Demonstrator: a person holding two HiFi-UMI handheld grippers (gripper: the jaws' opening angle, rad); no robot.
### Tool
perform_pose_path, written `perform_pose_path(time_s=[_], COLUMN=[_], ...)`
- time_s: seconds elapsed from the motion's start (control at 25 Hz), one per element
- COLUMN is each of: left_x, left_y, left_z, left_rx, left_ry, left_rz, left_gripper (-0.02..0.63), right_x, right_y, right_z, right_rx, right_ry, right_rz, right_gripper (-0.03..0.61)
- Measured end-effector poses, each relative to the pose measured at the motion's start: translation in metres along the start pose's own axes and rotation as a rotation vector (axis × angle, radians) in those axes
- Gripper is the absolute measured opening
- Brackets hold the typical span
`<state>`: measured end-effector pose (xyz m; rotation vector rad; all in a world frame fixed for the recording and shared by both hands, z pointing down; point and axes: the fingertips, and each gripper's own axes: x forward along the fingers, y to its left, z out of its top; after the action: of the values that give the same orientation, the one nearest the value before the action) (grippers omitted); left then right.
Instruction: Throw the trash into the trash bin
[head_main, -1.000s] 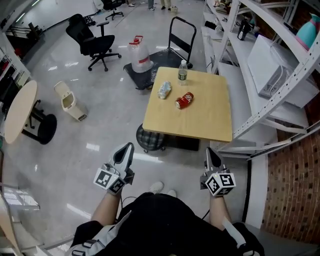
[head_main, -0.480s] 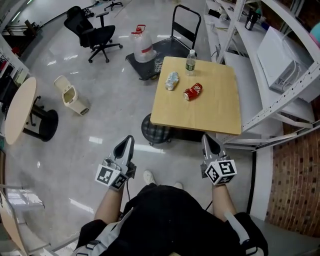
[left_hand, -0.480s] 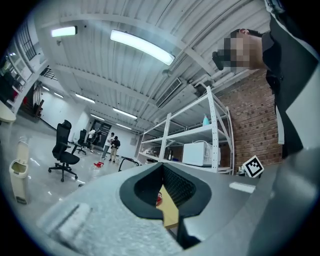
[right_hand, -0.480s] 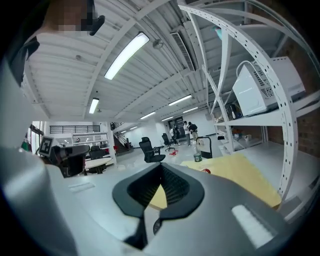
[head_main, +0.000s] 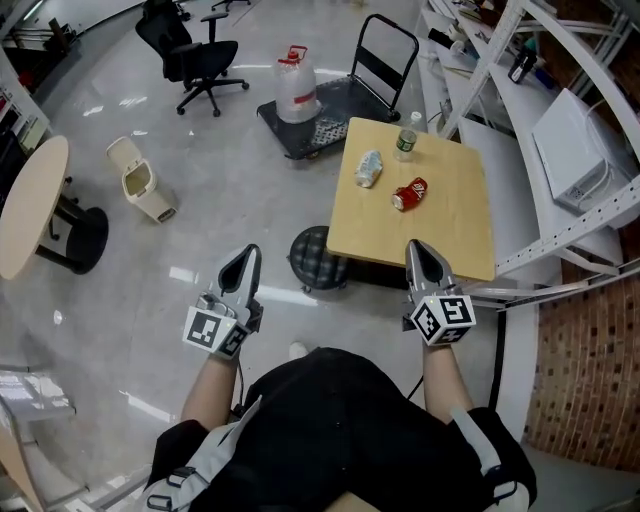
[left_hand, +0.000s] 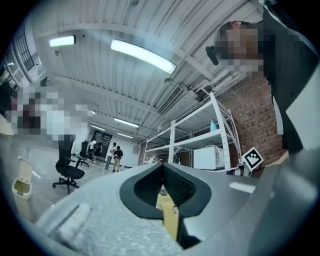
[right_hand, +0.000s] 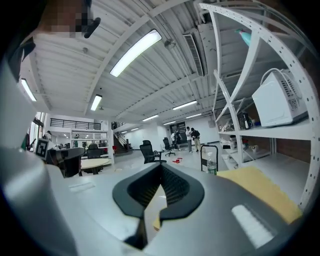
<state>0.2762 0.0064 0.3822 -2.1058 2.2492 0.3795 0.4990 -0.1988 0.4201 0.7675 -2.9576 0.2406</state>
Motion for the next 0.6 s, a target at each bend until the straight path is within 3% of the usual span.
perform_pose_path(time_s=[0.16, 0.32, 0.6], left_x=[-0.016, -0.038, -0.021], left_y=[0.026, 0.060, 0.082], left_z=[0.004, 0.007, 0.010], left_rx=[-0.006, -0.032, -0.051], left_ry=[0.005, 0.003, -0.002], left_rz=[-0.002, 0.051, 0.088], left_gripper=[0.000, 0.000, 0.000], right_x=[0.042, 0.071, 0.100], right_y=[0.056, 0.098, 0.089], right_z=[0.000, 0.001, 0.002], right_rx=[-0.055, -0.082, -0.110], right_ry=[0.028, 0.040, 0.042], right_rz=[0.085, 0.143, 0.173], right_gripper=[0.006, 0.006, 0.006])
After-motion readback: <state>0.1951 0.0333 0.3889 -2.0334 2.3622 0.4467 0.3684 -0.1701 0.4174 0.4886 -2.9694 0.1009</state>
